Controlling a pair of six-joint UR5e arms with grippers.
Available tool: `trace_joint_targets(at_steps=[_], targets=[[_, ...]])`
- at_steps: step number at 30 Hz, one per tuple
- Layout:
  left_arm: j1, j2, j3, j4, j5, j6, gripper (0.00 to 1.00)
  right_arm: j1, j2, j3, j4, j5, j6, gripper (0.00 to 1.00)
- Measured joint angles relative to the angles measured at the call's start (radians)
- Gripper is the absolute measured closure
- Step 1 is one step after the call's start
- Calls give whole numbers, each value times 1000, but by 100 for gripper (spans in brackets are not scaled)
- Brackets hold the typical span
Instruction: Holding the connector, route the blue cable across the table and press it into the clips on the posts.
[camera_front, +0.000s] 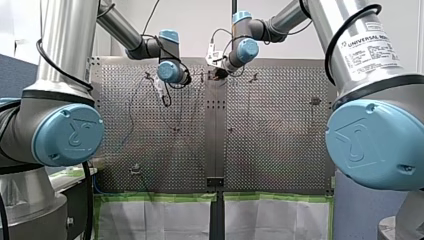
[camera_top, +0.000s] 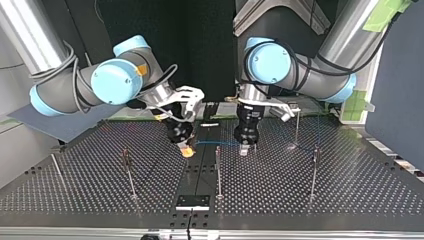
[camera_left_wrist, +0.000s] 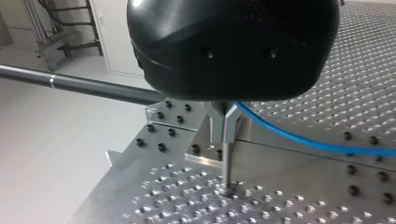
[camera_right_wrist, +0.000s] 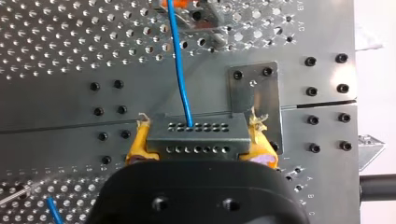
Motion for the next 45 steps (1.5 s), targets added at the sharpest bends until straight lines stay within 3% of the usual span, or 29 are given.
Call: trace_joint_targets(at_steps=[18,26,37,38,39,41,42,44,45], targets=[[10,-146,127,-18,28,7,100,-51,56,-55,-1,-34,17,100],[33,-156,194,-33,32,5,100,-84,63,-91,-2,-50,28,100],[48,-157,207,-64,37,8,100,-116,65,-97,-4,-65,33,100],[47,-157,206,-67,38,8,84,-117,65,-97,-4,-65,33,100],[47,-157,207,-70,38,8,84,-118,65,-97,-4,-66,33,100],[45,-157,207,-78,38,8,53,-119,65,-98,-4,-66,33,100],[44,-157,207,-81,38,8,53,-119,65,-98,-4,-66,33,100],[42,-157,207,-89,38,9,29,-120,65,-97,-4,-66,32,100],[41,-157,207,-93,38,10,29,-120,66,-97,-4,-66,32,100]])
